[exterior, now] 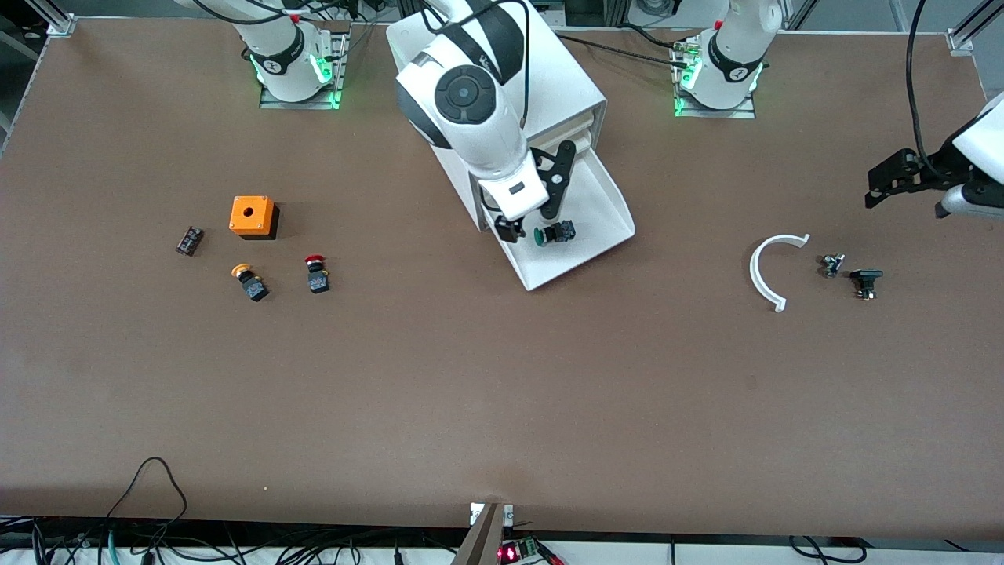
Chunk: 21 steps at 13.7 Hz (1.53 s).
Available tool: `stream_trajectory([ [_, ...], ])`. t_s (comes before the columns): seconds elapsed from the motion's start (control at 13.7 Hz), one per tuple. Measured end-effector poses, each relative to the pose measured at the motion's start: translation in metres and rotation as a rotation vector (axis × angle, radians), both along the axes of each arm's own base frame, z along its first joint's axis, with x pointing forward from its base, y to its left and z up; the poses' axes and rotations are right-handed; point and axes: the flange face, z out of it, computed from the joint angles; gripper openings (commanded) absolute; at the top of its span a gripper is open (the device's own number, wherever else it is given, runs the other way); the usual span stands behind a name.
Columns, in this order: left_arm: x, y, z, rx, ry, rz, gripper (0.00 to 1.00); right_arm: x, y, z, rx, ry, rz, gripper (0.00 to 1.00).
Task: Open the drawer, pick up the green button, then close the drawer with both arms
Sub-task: 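Lower the right gripper into the drawer and grasp the green button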
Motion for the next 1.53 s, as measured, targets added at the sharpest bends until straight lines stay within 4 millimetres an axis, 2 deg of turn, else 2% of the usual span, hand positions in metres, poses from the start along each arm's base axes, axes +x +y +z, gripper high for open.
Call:
stream_trajectory([
  [0.15, -0.001, 0.001, -0.001, 0.009, 0.005, 0.041, 1.0, -0.017, 0.019, -0.013, -0.038, -0.054, 0.138, 1.0],
  [0.29, 0.0, 0.002, -0.002, 0.008, 0.008, 0.052, 1.0, -0.028, 0.032, -0.025, -0.063, -0.082, 0.198, 1.0],
  [0.73, 0.0, 0.002, -0.003, 0.008, 0.009, 0.055, 1.0, -0.011, 0.043, -0.083, -0.045, -0.1, 0.207, 1.0],
  [0.88, 0.001, 0.002, -0.002, 0.008, 0.004, 0.056, 1.0, -0.011, 0.044, -0.098, -0.05, -0.092, 0.209, 1.0],
  [1.24, 0.002, 0.002, 0.002, 0.009, -0.006, 0.056, 1.0, -0.025, 0.054, -0.116, -0.064, -0.074, 0.235, 1.0],
  [1.53, 0.002, 0.002, 0.002, 0.008, -0.005, 0.056, 1.0, -0.032, 0.059, -0.119, -0.075, -0.08, 0.255, 0.95],
])
